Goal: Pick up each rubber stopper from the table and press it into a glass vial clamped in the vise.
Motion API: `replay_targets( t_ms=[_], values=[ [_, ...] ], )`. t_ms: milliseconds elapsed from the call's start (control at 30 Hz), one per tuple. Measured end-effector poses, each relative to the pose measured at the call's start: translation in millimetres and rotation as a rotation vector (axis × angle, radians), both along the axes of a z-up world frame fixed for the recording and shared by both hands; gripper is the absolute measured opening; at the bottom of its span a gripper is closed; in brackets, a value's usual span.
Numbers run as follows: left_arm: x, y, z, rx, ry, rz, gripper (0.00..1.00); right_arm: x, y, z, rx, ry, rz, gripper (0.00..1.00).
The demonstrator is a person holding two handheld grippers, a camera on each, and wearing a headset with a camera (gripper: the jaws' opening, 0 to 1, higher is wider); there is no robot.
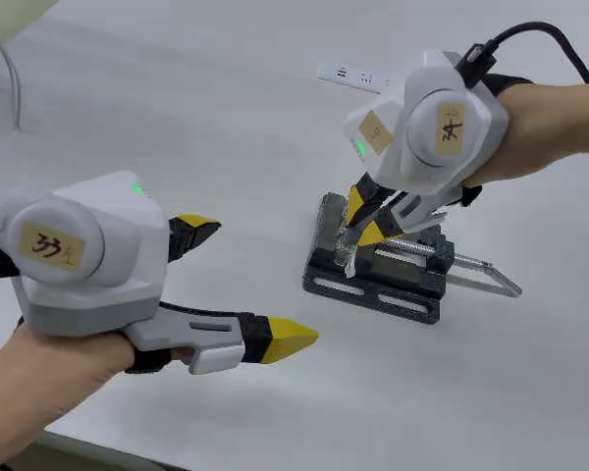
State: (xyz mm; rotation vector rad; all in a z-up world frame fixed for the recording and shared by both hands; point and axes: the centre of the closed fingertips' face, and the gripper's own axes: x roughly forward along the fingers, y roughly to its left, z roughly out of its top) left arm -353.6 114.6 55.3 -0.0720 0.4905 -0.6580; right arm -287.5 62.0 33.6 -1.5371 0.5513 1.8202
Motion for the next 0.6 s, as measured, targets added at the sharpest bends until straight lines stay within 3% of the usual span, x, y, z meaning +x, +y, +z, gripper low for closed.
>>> replay_targets(
  t_ms=[600],
  values=[
    [1.4,-1.3,0.3,-0.010,0.005,-0.009,0.90,-0.5,1.0,-1.8,-0.021,-0.003,0.000,0.05]
  ],
)
